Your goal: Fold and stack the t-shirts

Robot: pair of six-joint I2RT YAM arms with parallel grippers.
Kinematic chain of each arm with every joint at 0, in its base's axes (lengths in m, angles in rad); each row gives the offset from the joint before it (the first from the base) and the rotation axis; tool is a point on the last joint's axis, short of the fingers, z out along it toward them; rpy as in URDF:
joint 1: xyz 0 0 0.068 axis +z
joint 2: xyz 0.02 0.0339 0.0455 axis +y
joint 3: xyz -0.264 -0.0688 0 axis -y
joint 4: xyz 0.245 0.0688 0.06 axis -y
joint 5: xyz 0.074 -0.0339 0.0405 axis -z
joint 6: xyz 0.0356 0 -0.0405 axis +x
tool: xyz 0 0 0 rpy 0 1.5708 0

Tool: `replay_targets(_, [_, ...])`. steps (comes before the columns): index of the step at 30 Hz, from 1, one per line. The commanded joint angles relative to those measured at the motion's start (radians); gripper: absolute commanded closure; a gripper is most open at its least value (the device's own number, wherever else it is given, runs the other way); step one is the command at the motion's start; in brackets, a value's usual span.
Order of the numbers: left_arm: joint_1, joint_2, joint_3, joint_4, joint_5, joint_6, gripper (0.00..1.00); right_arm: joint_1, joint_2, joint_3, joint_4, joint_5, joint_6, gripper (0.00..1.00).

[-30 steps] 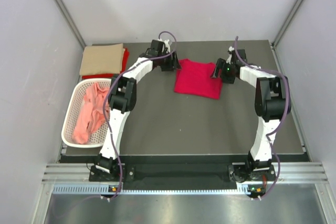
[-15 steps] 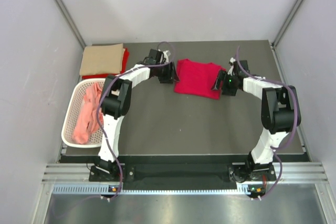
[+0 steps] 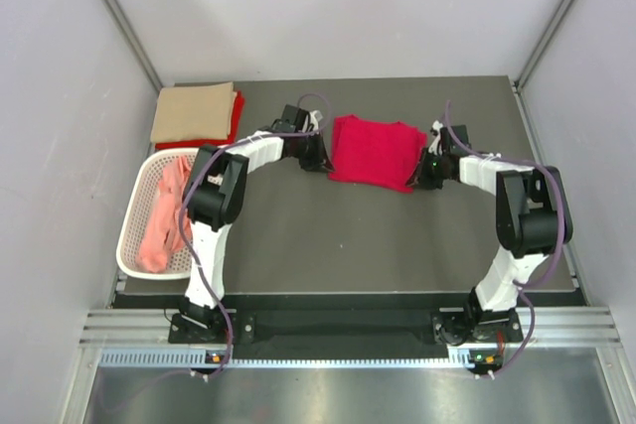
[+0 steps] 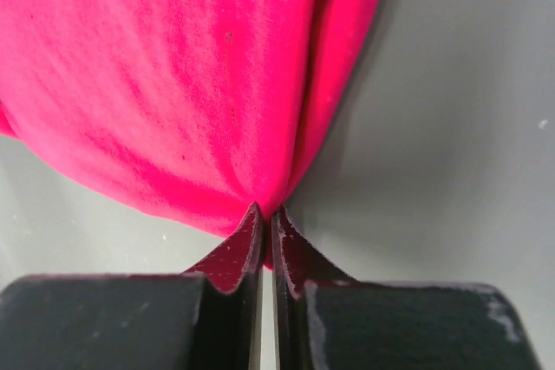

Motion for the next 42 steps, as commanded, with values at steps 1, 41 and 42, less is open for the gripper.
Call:
replay_targets(1, [-0.013,-0.058,-0.120,-0.136,-0.069,0.000,1.00,0.041,-0.055,-0.039,-0.062,0.016,-0.024,1.00])
replay_targets(41, [0.035,0.153,0.253,-0.101,-0.038,0.095,0.32,0.157,-0.413,-0.204,-0.101,0.023,-0.028,0.26])
replay_targets(42, [0.035,0.156,0.250,-0.098,-0.040,0.092,0.32,0.158,-0.414,-0.204,-0.105,0.023,-0.030,0.26])
